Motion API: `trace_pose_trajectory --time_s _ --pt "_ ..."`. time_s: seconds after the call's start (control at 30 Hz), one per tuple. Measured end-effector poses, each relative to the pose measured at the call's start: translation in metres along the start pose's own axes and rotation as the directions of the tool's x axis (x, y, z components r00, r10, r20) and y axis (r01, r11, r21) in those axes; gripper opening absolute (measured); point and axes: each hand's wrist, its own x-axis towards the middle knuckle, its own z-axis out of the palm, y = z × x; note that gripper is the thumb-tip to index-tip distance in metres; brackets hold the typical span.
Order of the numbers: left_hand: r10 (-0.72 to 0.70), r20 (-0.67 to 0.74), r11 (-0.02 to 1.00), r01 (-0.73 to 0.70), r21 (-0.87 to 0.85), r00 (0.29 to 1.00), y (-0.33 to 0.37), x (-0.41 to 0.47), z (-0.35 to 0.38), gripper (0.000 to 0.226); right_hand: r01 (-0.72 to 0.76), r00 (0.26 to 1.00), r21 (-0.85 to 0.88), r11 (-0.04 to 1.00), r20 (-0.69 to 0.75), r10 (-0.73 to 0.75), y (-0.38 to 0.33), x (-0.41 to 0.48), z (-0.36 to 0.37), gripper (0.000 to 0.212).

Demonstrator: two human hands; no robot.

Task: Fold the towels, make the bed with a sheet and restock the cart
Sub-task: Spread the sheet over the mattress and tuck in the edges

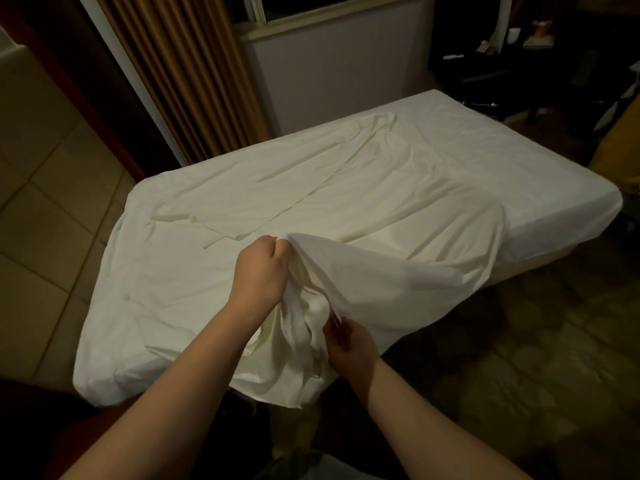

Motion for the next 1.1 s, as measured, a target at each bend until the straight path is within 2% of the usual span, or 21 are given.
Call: trace_pose_trajectory --time_s 0.03,0.07,0.1,0.23,0.3,0.43,0.53,0.6,0.67,0.73,0.8,0.87,0.97,1.03,1.07,1.1 --pt "-0.001 -0.002 1.0 0.002 0.005 1.0 -0.002 0.001 -0.002 0.037 -0.075 0.994 0.224 0.972 -0.064 0.092 -0.001 0.006 0.001 0.029" --pt "-0.004 -0.004 1.0 0.004 0.011 1.0 -0.005 0.002 -0.004 0.037 -0.178 0.973 0.391 0.903 -0.067 0.221 -0.004 0.006 0.004 0.03" --pt "-0.008 -0.006 1.0 0.008 0.014 1.0 -0.007 0.002 -0.006 0.038 -0.225 0.958 0.531 0.817 -0.035 0.286 -0.005 0.01 0.004 0.029" --pt "-0.006 0.002 1.0 0.006 0.009 1.0 -0.011 0.006 -0.01 0.037 -0.183 0.954 0.616 0.766 -0.076 0.289 -0.005 0.009 0.007 0.021" --pt "0.006 0.008 1.0 -0.006 0.021 1.0 -0.011 0.009 -0.012 0.038 -0.113 0.963 0.607 0.787 -0.129 0.237 -0.005 0.009 0.004 0.019" --pt "0.028 0.032 0.998 -0.03 0.054 0.999 -0.011 0.017 -0.019 0.039 0.071 0.973 0.562 0.824 -0.221 0.067 -0.036 0.004 -0.002 0.027" --pt "0.037 0.067 0.998 -0.04 0.039 0.997 -0.006 0.018 -0.019 0.041 0.122 0.974 0.49 0.863 -0.226 -0.009 -0.051 -0.003 -0.004 0.022" --pt "0.051 0.094 0.999 -0.052 0.013 0.994 0.0 0.017 -0.017 0.041 0.047 0.982 0.454 0.89 -0.185 0.043 -0.045 -0.007 -0.003 0.024" --pt "0.064 0.111 0.998 -0.063 -0.014 0.992 0.008 0.017 -0.015 0.041 -0.104 0.982 0.431 0.896 -0.099 0.161 -0.025 0.0 -0.003 0.028" --pt "0.077 0.119 0.997 -0.075 -0.024 0.99 0.017 0.019 -0.014 0.042 -0.252 0.965 0.347 0.903 0.019 0.262 -0.006 0.005 -0.002 0.041" --pt "0.09 0.129 0.996 -0.088 -0.024 0.988 0.025 0.022 -0.015 0.043 -0.323 0.946 0.26 0.91 0.108 0.305 0.0 0.003 -0.001 0.051" --pt "0.094 0.136 0.995 -0.089 -0.036 0.986 0.03 0.025 -0.015 0.042 -0.337 0.936 0.26 0.905 0.2 0.291 -0.006 0.001 0.001 0.045" --pt "0.087 0.135 0.996 -0.082 -0.042 0.987 0.03 0.027 -0.016 0.038 -0.316 0.944 0.384 0.868 0.216 0.249 -0.011 0.0 0.004 0.035" --pt "0.088 0.144 0.995 -0.082 -0.048 0.986 0.028 0.027 -0.016 0.033 -0.242 0.969 0.303 0.922 0.12 0.214 -0.006 0.005 0.0 0.041" --pt "0.089 0.147 0.995 -0.083 -0.049 0.985 0.027 0.026 -0.016 0.031 -0.264 0.964 0.362 0.894 0.136 0.229 -0.005 0.006 0.0 0.043" --pt "0.087 0.148 0.995 -0.081 -0.05 0.985 0.025 0.026 -0.016 0.03 -0.252 0.968 0.344 0.904 0.105 0.23 -0.004 0.009 -0.001 0.045"
